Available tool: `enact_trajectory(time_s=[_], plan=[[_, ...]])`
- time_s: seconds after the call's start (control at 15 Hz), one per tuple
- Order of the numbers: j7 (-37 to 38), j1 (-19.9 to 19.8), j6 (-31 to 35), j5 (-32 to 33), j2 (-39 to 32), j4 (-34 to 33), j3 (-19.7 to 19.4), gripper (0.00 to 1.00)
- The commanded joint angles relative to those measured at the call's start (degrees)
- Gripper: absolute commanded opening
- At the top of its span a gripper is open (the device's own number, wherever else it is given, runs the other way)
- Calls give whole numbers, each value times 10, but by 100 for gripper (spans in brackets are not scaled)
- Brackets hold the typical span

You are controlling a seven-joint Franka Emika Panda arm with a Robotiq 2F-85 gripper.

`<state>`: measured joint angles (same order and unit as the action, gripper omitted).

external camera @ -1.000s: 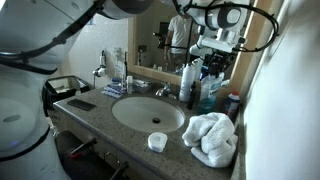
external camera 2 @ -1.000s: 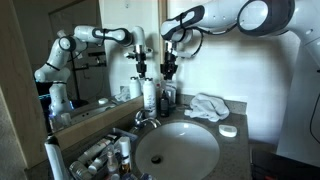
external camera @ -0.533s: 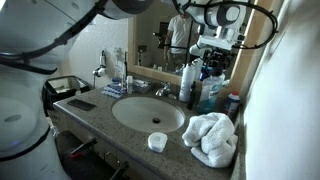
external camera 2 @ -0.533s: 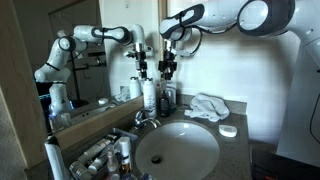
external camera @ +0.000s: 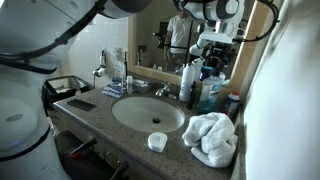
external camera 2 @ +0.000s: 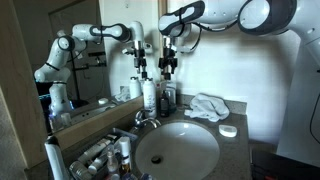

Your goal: Pick up the mouthwash and place it on the right near the mirror

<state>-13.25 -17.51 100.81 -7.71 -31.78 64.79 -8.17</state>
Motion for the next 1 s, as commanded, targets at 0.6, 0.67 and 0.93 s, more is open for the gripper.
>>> enact_trajectory(time_s=[0.6, 0.67, 0.93], plan=[[19, 45, -94, 49, 171, 105, -2, 100], [26, 49, -97, 54, 190, 122, -2, 100], [50, 64, -91, 78, 259, 198, 1, 100]])
